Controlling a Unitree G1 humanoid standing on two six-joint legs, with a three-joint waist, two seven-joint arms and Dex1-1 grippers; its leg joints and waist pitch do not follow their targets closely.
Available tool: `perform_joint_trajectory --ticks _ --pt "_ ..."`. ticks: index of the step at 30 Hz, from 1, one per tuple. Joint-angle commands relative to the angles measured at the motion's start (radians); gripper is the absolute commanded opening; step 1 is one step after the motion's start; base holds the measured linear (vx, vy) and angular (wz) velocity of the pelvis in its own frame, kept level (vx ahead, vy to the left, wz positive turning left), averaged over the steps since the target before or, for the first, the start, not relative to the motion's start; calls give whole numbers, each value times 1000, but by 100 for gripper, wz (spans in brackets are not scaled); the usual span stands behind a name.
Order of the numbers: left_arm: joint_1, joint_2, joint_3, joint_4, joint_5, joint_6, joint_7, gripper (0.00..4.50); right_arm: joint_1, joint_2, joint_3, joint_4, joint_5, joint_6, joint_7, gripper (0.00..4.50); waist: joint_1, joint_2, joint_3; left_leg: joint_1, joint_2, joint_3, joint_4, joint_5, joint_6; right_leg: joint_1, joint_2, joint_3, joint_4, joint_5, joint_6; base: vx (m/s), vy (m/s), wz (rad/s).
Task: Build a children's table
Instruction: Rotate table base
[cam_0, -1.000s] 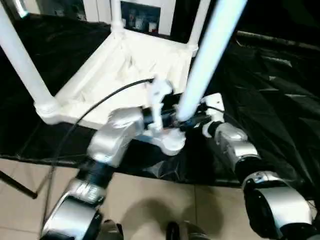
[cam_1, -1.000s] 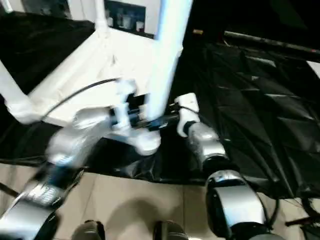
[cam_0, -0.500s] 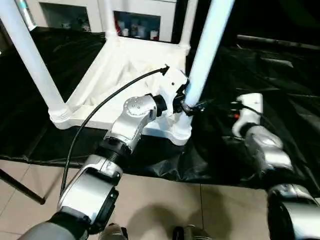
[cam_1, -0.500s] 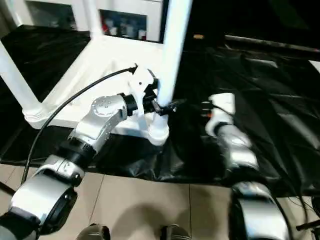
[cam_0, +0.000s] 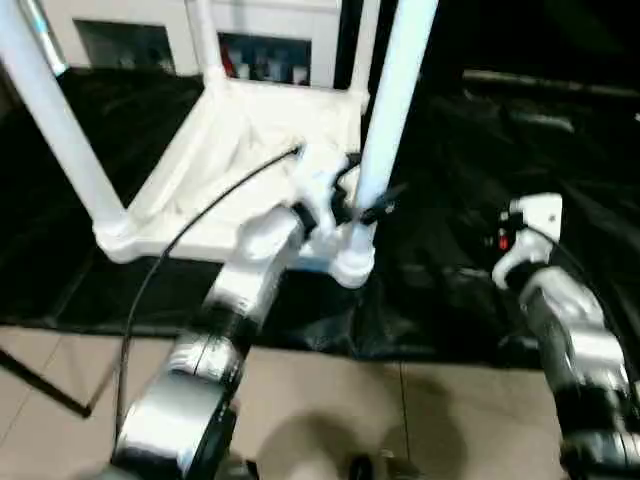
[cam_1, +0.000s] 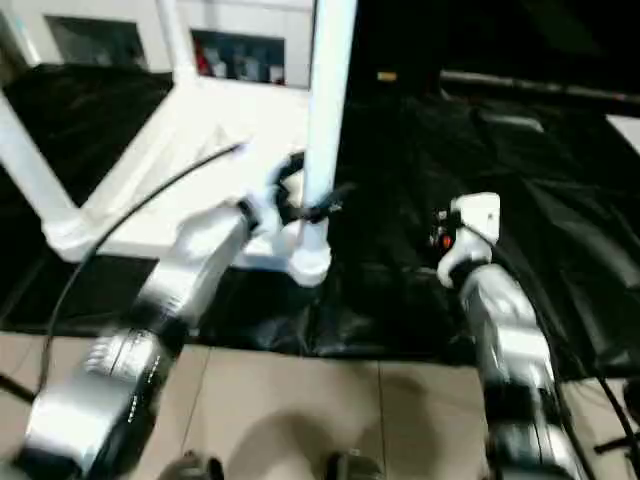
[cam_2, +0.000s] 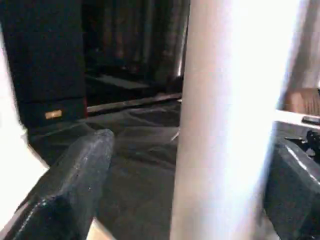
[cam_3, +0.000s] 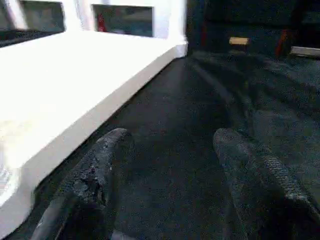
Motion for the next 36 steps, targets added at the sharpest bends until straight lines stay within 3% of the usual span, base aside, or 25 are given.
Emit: perform_joint_trajectory --ticks 1,2,4,5,9,13,15,17,18,19,20,21,22,23,24,25,27,29,30,31,32,33,34,35,36 --pt "142 36 33 -165 4 45 58 447 51 8 23 -92 15 45 -8 299 6 -24 -86 1 10 -3 -68 -282 48 63 -37 17 -92 -456 -117 0 0 0" --pt "142 36 33 -165 4 45 58 447 51 8 23 -92 15 45 -8 299 -1 -14 -82 8 11 -4 -71 -320 37 50 -36 16 -102 -520 -95 0 0 0" --pt "298 31 81 -304 17 22 138 447 85 34 17 -131 29 50 -17 299 -8 -34 -86 12 10 -5 -68 -343 22 45 -33 13 -109 -557 -67 0 0 0" --pt "311 30 86 -317 19 22 147 447 87 36 16 -137 31 51 -19 299 -8 -29 -89 9 15 -11 -69 -337 15 52 -38 14 -98 -535 -71 0 0 0" --pt "463 35 165 -506 73 122 295 447 124 41 21 -224 45 114 -46 299 -23 -31 -76 27 3 -13 -62 -442 -6 21 -23 1 -131 -679 5 0 0 0" --pt "570 33 222 -628 116 130 375 447 167 38 36 -264 30 134 -53 299 -34 -21 -69 25 6 -30 -74 -498 -21 34 -27 -25 -151 -711 40 0 0 0" --pt "610 34 227 -676 121 135 391 447 186 44 37 -278 26 136 -55 299 -35 -2 -62 45 14 -40 -83 -580 -26 32 -24 -43 -169 -690 28 0 0 0" --pt "628 33 230 -695 122 140 403 447 197 45 40 -287 26 138 -56 299 -44 3 -53 48 29 -54 -107 -687 -33 54 -16 -70 -173 -634 12 0 0 0" --pt "654 35 244 -715 121 155 421 447 217 41 53 -308 24 144 -53 299 -43 16 -51 37 53 -63 -143 -765 -44 86 -12 -68 -128 -517 -15 0 0 0" --pt "663 38 249 -722 119 166 426 447 227 36 61 -320 24 147 -48 299 -35 13 -40 14 80 -53 -191 -851 -54 109 -4 -57 -44 -389 -49 -98 18 2" --pt "667 48 249 -727 129 191 431 447 240 34 68 -338 28 157 -44 299 0 18 -31 -29 89 -21 -242 -933 -63 138 0 -43 71 -340 -56 -83 -3 3" --pt "666 50 248 -727 131 195 430 447 243 34 69 -342 30 160 -43 299 22 5 -25 -37 87 2 -244 -929 -50 133 5 -18 107 -371 -35 -60 -71 19" --pt "649 60 235 -731 128 216 419 447 253 38 70 -356 32 169 -49 299 29 -56 -28 73 26 25 -78 -758 -61 -12 -14 40 -57 -862 60 -4 -62 16" --pt "649 60 235 -731 128 216 419 447 253 38 70 -356 32 169 -49 299 13 -76 -18 175 -30 23 127 -560 -53 -150 -59 25 -232 -1233 101 76 -98 11" --pt "642 61 230 -734 126 226 416 447 256 39 71 -358 32 170 -51 299 8 -51 -46 48 -48 -60 118 -211 3 7 -143 127 -179 -1249 59 129 -7 -21" --pt "622 57 219 -729 133 241 423 447 260 39 77 -350 20 161 -56 299 24 -40 -53 54 -2 -65 -20 -330 -57 41 -68 51 -94 -907 24 129 -7 -21" --pt "605 59 202 -712 145 258 425 447 263 52 73 -340 12 152 -76 299 9 -16 -59 100 8 -67 -57 -551 -54 28 -13 17 -73 -657 -23 -41 -13 11" --pt "597 60 187 -699 156 278 433 447 262 70 56 -340 22 158 -103 299 -16 0 -41 125 22 -72 -96 -740 -6 51 3 -24 -98 -551 -89 -78 -3 12" --pt "593 61 179 -692 161 281 434 447 262 76 51 -341 23 159 -113 299 -24 48 -8 89 74 -59 -205 -1005 -2 121 33 -117 -19 -521 -57 -79 27 -12" --pt "587 58 170 -682 160 293 435 447 261 79 48 -340 22 156 -121 299 8 35 -18 4 82 -42 -227 -1051 -2 208 12 -100 157 -366 -46 -79 27 -12" --pt "586 57 168 -680 160 295 435 447 261 79 48 -340 21 156 -122 299 56 53 -8 12 77 24 -231 -1078 -2 195 23 -97 193 -310 -33 -67 4 -3" --pt "584 57 162 -674 168 299 434 447 262 79 48 -341 21 156 -124 299 62 42 -19 25 100 14 -215 -1030 21 211 1 -49 204 -401 -14 13 -115 1" --pt "581 54 156 -657 178 300 438 447 265 82 53 -345 18 158 -127 299 52 -33 -39 143 41 18 -22 -760 4 113 -46 55 7 -964 34 13 -115 1" --pt "580 53 154 -653 180 300 439 447 266 83 54 -346 18 157 -129 299 54 -76 -57 148 -22 23 98 -532 35 114 -71 89 -106 -1122 45 138 -168 -14" --pt "579 52 154 -651 180 297 441 447 266 82 58 -347 15 158 -129 299 88 -52 -40 1 -46 -42 174 -226 117 211 -152 193 -154 -1182 -24 196 -76 3"
